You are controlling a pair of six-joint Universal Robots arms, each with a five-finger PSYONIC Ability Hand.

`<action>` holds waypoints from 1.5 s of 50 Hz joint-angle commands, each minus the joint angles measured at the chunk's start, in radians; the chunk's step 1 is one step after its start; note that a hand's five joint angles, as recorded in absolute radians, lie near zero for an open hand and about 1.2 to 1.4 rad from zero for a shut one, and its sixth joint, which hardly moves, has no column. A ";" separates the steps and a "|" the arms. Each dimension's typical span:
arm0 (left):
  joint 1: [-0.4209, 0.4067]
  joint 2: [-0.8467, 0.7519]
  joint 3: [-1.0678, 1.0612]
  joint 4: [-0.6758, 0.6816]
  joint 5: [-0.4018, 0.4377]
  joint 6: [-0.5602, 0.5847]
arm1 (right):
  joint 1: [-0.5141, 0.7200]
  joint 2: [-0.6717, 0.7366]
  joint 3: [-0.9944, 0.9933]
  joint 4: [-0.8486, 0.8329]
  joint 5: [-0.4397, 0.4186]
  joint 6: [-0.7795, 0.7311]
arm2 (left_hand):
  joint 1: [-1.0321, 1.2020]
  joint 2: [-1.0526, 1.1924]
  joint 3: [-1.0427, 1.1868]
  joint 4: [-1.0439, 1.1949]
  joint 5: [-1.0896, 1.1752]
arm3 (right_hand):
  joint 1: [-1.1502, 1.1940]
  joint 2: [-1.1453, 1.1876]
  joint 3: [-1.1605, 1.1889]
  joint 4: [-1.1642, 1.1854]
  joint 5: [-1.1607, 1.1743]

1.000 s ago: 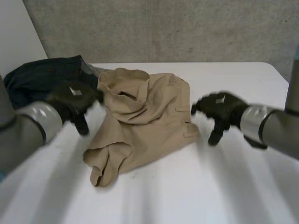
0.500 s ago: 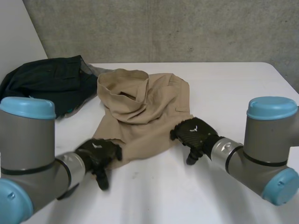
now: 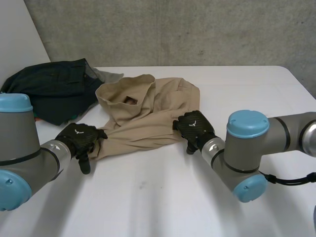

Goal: Fold the laundry.

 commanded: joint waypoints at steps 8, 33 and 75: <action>0.076 0.112 -0.024 -0.005 0.062 -0.075 | 0.040 0.085 -0.101 -0.090 0.108 0.020 | 0.085 0.055 0.037 0.059 0.065 | 0.607 0.579 0.585 0.591 0.586; 0.096 0.010 0.013 0.061 0.040 -0.037 | -0.023 -0.134 -0.015 0.138 0.029 0.048 | 0.798 0.768 0.750 0.772 0.779 | 0.802 0.774 0.780 0.787 0.781; -0.013 -0.069 0.986 -0.187 0.100 -0.308 | -0.194 -0.262 -0.546 0.288 0.008 0.223 | 1.086 1.056 1.038 1.060 1.066 | 0.802 0.774 0.780 0.787 0.781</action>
